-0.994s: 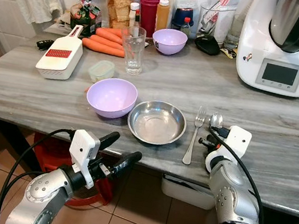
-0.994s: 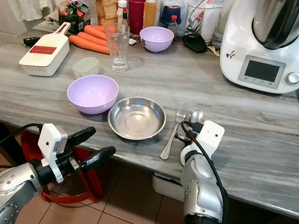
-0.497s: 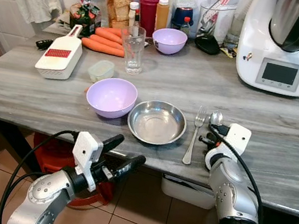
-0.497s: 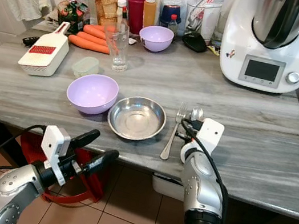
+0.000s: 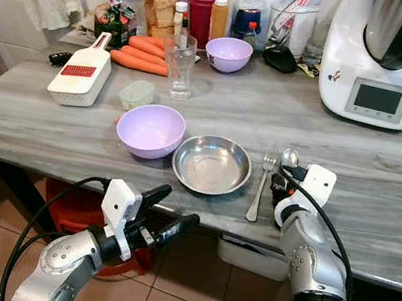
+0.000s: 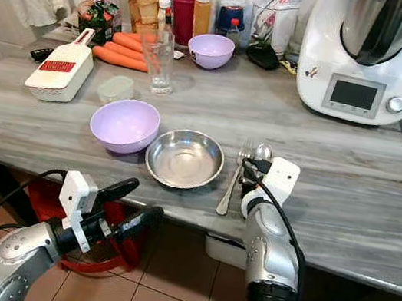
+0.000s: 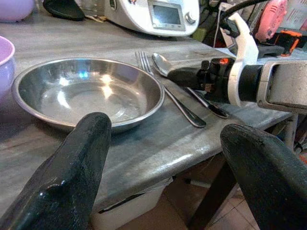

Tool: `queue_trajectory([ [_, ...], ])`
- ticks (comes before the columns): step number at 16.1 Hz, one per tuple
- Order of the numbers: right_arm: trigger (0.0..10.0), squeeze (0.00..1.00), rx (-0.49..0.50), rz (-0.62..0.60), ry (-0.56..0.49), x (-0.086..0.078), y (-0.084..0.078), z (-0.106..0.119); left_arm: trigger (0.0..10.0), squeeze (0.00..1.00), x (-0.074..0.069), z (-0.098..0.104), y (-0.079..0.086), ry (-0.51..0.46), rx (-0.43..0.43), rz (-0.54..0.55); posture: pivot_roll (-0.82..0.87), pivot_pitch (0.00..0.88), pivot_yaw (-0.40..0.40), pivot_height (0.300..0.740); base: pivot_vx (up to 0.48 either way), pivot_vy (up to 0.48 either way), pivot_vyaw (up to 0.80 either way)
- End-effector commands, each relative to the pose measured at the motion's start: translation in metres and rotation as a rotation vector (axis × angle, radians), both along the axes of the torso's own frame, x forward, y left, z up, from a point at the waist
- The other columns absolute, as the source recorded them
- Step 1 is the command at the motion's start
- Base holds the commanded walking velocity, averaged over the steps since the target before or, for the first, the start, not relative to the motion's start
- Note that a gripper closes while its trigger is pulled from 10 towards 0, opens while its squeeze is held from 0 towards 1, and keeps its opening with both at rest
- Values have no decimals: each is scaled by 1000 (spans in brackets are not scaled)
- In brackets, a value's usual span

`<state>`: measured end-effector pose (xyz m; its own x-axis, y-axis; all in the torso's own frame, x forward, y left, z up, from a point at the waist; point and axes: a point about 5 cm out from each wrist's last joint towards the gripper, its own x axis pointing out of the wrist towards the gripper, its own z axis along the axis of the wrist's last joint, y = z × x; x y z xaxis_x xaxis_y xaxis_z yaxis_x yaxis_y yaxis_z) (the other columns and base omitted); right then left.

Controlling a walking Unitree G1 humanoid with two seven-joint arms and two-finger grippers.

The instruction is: Setting the table

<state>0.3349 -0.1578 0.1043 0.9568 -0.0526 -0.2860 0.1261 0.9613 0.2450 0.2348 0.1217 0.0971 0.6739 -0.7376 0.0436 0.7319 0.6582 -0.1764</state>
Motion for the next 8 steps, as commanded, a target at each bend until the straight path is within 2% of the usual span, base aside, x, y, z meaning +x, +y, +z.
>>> queue_trajectory([
  [1,10000,1000,-15,-13,-62,3,-3,16,10000,0,-2,2,1,-5,9,-11,-59,52,84,740,0,0,0],
  [4,10000,1000,-3,-38,-140,1,-7,32,10000,0,-1,1,1,-6,11,-8,-59,52,84,740,0,0,0],
  [8,10000,1000,-19,-56,-250,-9,-9,48,10000,0,12,7,7,-69,11,142,-70,46,76,740,0,0,0],
])
